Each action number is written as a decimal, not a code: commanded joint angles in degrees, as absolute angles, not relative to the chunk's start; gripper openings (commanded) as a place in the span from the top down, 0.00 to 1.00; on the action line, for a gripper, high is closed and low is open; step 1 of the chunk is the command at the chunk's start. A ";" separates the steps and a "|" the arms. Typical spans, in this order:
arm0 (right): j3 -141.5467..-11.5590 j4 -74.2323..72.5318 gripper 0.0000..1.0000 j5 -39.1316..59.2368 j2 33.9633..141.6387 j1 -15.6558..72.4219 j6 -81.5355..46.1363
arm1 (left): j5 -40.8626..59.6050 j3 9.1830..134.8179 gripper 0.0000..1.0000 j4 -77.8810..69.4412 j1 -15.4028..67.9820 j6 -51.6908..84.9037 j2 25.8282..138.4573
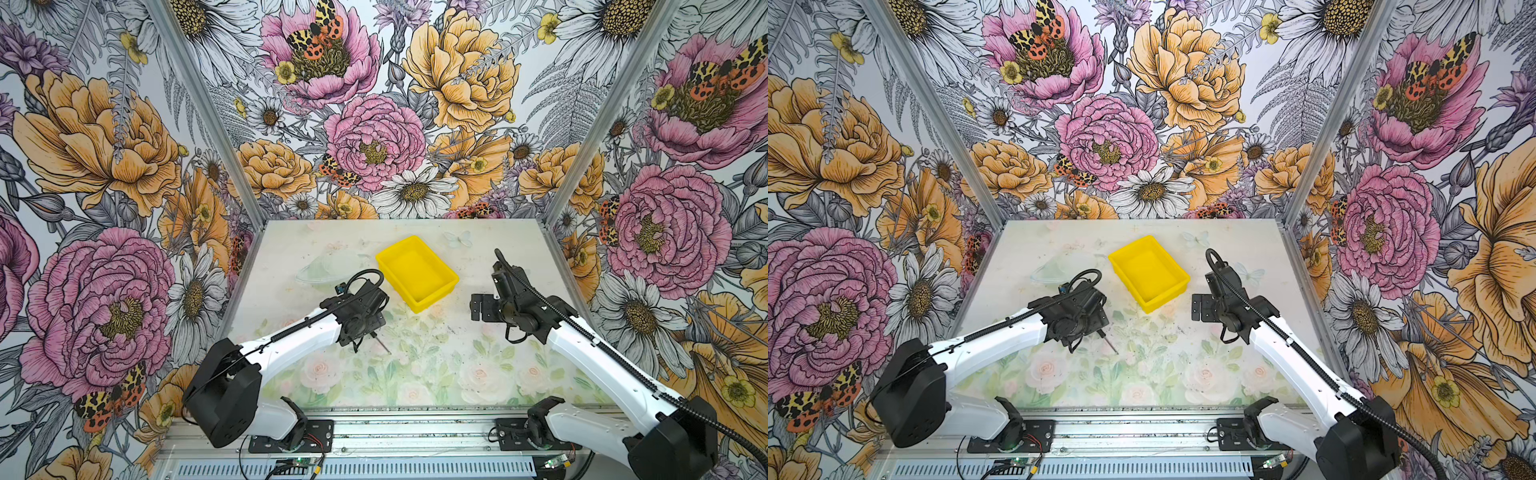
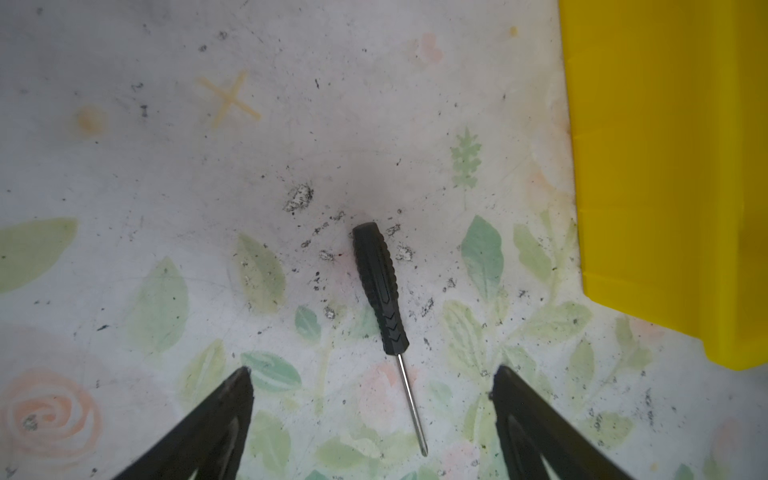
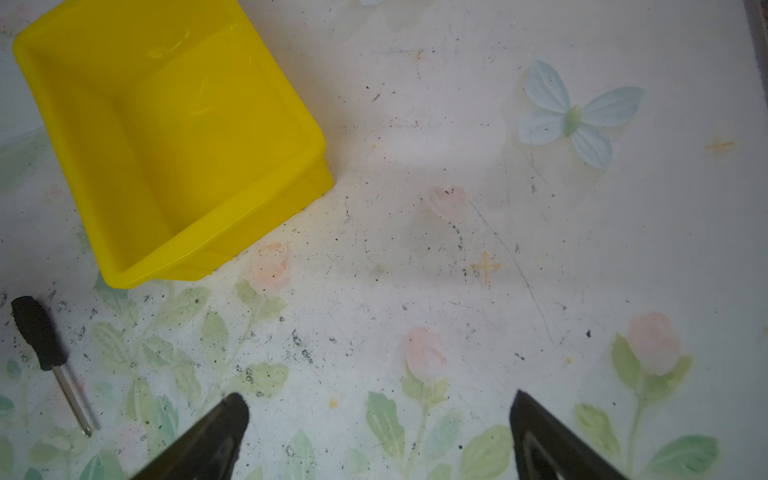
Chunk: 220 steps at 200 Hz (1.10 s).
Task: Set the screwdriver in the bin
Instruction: 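Lower the left gripper and close it on the screwdriver handle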
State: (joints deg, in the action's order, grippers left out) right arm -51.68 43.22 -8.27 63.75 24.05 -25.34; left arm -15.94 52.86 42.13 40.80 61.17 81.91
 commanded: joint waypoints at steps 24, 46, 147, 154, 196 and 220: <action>-52.80 42.59 0.01 -5.39 63.02 24.33 -20.54 | -20.21 56.64 0.18 41.95 41.84 63.92 88.38; -52.65 41.63 0.00 -3.83 62.93 24.31 -18.18 | -20.83 58.55 0.23 41.99 41.87 64.68 91.84; -56.42 41.35 0.00 -2.46 66.93 24.29 -15.55 | -19.03 62.46 0.33 41.90 42.30 64.72 101.07; -56.51 41.31 0.00 -2.38 66.96 24.28 -15.50 | -18.91 62.20 0.35 41.84 42.19 65.04 101.10; -56.31 41.31 0.00 -3.31 67.41 24.24 -15.38 | -18.46 61.62 0.41 41.52 41.07 64.50 101.69; -56.12 41.31 0.00 -4.28 67.32 24.26 -15.42 | -18.30 61.41 0.48 41.57 40.83 64.26 101.94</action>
State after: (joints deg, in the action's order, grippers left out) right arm -54.70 41.95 -2.83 66.98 24.05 -15.94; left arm -18.76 61.36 42.00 41.36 64.53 101.06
